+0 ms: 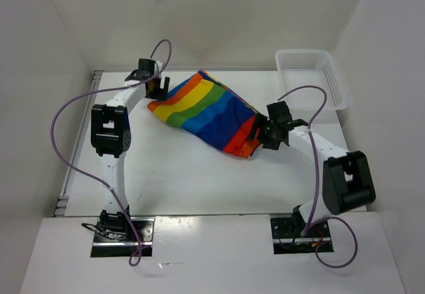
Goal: Fold and stack the shorts
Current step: Fold the shorts
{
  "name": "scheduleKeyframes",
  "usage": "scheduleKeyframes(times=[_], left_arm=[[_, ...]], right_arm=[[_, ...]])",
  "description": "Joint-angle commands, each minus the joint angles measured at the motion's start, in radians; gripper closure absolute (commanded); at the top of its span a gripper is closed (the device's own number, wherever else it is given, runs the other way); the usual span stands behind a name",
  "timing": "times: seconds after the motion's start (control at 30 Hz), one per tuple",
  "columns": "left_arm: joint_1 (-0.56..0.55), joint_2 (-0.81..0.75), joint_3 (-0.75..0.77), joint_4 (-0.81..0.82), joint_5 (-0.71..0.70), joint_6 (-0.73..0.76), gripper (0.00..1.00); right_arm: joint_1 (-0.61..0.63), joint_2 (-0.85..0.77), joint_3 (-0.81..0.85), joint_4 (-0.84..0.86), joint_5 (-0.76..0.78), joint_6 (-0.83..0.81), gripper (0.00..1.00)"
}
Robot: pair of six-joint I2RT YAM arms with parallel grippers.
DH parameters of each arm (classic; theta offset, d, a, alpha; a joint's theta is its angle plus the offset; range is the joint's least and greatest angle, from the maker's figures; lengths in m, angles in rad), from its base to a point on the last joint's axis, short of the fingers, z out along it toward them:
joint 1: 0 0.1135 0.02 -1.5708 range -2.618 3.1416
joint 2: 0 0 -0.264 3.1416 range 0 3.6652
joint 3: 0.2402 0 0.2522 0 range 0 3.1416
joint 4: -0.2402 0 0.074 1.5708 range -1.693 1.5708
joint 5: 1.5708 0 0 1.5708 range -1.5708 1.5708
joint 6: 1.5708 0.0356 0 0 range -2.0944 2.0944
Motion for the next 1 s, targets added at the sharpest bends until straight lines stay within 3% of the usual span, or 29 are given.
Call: scheduleKeyframes(times=[0.0, 0.1, 0.17, 0.2, 0.3, 0.33, 0.4, 0.47, 0.73, 0.77, 0.8, 0.83, 0.9, 0.93, 0.97], left_arm=[[-0.035, 0.011, -0.053, 0.012, 0.024, 0.003, 0.01], [-0.045, 0.011, -0.120, 0.012, 0.033, 0.003, 0.01], [-0.055, 0.011, -0.163, 0.021, 0.047, 0.003, 0.08], [-0.066, 0.011, -0.179, 0.021, 0.047, 0.003, 0.23], [-0.066, 0.000, -0.231, 0.021, 0.047, 0.003, 0.48], [-0.066, -0.012, -0.245, 0.021, 0.047, 0.003, 0.73], [-0.066, -0.040, -0.274, 0.031, 0.035, 0.003, 0.87], [-0.057, -0.066, -0.326, 0.031, 0.024, 0.003, 1.00], [0.029, -0.372, -0.638, -0.129, 0.024, 0.003, 1.00], [0.029, -0.408, -0.679, -0.152, 0.036, 0.003, 0.99], [0.029, -0.475, -0.714, -0.199, 0.070, 0.003, 0.96], [0.020, -0.506, -0.775, -0.221, 0.088, 0.003, 0.91], [-0.008, -0.586, -0.821, -0.276, 0.111, 0.003, 0.60], [-0.008, -0.609, -0.840, -0.285, 0.112, 0.003, 0.46], [-0.017, -0.629, -0.855, -0.285, 0.112, 0.003, 0.37]], right_arm=[[0.025, 0.082, 0.009, 0.070, -0.062, 0.022, 0.19], [0.067, 0.169, 0.009, 0.091, -0.098, 0.013, 0.19], [0.081, 0.233, 0.018, 0.114, -0.121, -0.004, 0.19], [0.081, 0.253, 0.018, 0.114, -0.147, -0.015, 0.19], [0.081, 0.290, 0.029, 0.134, -0.148, -0.044, 0.26], [0.081, 0.290, 0.041, 0.148, -0.148, -0.044, 0.42], [0.081, 0.280, 0.050, 0.160, -0.148, -0.053, 0.58], [0.081, 0.280, 0.082, 0.160, -0.137, -0.070, 0.67], [0.037, 0.300, 0.193, 0.016, -0.144, -0.287, 0.69], [0.025, 0.300, 0.211, -0.001, -0.144, -0.312, 0.68], [0.025, 0.300, 0.222, -0.033, -0.155, -0.337, 0.60], [0.025, 0.300, 0.242, -0.050, -0.164, -0.388, 0.55], [0.025, 0.312, 0.262, -0.080, -0.175, -0.430, 0.46], [0.025, 0.321, 0.274, -0.090, -0.184, -0.446, 0.35], [0.025, 0.321, 0.274, -0.090, -0.184, -0.446, 0.32]])
